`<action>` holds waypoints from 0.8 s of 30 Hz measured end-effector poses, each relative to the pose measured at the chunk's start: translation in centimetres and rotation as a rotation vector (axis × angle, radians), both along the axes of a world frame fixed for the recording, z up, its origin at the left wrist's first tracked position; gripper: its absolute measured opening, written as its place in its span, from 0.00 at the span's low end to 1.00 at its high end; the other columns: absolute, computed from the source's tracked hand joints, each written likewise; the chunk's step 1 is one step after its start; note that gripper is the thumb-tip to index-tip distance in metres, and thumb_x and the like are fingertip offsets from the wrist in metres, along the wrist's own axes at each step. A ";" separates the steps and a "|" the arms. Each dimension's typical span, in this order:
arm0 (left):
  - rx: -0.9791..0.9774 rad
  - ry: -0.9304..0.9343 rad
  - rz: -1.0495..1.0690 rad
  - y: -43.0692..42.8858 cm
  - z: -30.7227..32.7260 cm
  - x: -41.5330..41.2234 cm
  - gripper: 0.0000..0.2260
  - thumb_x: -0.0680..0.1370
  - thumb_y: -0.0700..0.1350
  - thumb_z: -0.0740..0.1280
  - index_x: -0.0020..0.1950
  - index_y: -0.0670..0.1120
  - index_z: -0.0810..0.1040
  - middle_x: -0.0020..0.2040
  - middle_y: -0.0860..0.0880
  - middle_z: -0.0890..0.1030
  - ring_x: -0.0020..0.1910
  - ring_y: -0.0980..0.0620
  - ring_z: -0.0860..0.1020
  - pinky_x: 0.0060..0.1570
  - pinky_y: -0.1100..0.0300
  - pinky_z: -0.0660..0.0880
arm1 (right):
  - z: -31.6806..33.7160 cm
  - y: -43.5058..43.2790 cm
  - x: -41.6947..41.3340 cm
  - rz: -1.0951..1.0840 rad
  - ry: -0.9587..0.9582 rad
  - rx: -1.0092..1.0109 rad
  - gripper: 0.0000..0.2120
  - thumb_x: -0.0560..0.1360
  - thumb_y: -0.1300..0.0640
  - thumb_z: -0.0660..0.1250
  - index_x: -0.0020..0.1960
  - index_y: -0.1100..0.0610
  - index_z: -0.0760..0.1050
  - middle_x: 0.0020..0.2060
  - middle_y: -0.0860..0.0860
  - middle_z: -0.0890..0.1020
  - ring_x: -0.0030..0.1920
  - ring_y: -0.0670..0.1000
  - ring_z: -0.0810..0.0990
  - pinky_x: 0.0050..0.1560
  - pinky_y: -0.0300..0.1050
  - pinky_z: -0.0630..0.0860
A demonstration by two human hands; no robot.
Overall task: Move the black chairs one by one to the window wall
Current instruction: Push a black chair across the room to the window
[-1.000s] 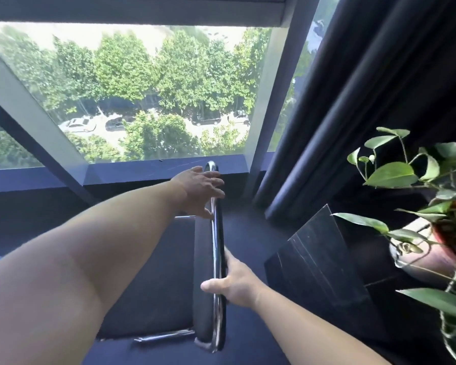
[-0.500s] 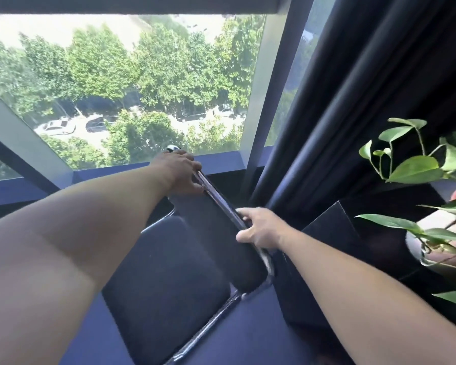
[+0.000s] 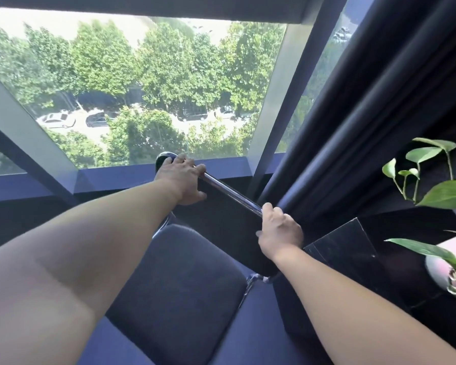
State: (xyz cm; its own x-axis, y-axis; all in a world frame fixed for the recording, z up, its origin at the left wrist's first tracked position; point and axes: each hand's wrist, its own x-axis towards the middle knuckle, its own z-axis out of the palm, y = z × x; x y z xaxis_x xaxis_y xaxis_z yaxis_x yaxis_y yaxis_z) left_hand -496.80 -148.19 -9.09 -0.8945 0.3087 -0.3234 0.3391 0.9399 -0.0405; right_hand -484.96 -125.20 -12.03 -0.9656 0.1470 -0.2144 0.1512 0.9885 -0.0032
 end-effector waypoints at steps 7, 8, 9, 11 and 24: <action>0.009 0.012 0.004 -0.3 0.4 -1.1 0.35 0.72 0.63 0.67 0.77 0.57 0.60 0.76 0.49 0.65 0.78 0.45 0.57 0.75 0.39 0.54 | 0.6 1.5 -2.7 0.096 0.000 0.015 0.16 0.78 0.51 0.69 0.59 0.54 0.65 0.57 0.53 0.77 0.58 0.58 0.79 0.44 0.48 0.69; 0.004 0.012 0.015 -0.6 0.5 -1.2 0.35 0.72 0.63 0.67 0.77 0.58 0.60 0.76 0.49 0.65 0.78 0.45 0.58 0.75 0.39 0.54 | 0.7 1.8 -3.6 0.115 0.000 0.018 0.17 0.78 0.51 0.70 0.60 0.54 0.65 0.57 0.53 0.77 0.59 0.58 0.79 0.44 0.49 0.69; 0.006 0.008 0.032 -0.8 0.5 -1.1 0.36 0.72 0.63 0.67 0.78 0.58 0.59 0.76 0.49 0.65 0.77 0.45 0.58 0.75 0.40 0.55 | 0.8 2.0 -4.5 0.131 0.001 0.017 0.17 0.78 0.51 0.70 0.60 0.54 0.66 0.57 0.54 0.77 0.59 0.59 0.78 0.45 0.49 0.69; 0.001 0.005 0.081 -1.5 0.6 -1.0 0.37 0.72 0.62 0.67 0.78 0.58 0.57 0.77 0.49 0.64 0.77 0.45 0.58 0.75 0.41 0.56 | 0.9 2.2 -6.7 0.181 0.019 0.026 0.17 0.77 0.53 0.70 0.60 0.54 0.66 0.56 0.55 0.77 0.59 0.60 0.78 0.48 0.50 0.72; -0.032 0.003 0.310 -2.1 0.1 1.3 0.43 0.73 0.65 0.64 0.81 0.55 0.47 0.79 0.47 0.59 0.77 0.42 0.58 0.70 0.44 0.66 | 1.4 2.4 -16.3 0.451 0.059 0.087 0.13 0.76 0.55 0.72 0.57 0.54 0.70 0.53 0.56 0.79 0.54 0.59 0.79 0.53 0.53 0.73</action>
State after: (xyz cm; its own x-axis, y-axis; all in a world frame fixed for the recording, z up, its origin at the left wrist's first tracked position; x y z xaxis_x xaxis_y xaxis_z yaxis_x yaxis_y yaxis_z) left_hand -495.46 -150.33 -8.98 -0.9453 0.0112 -0.3259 0.0366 0.9967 -0.0721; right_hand -501.31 -122.79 -10.67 -0.9475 -0.2754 -0.1626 -0.2918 0.9525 0.0872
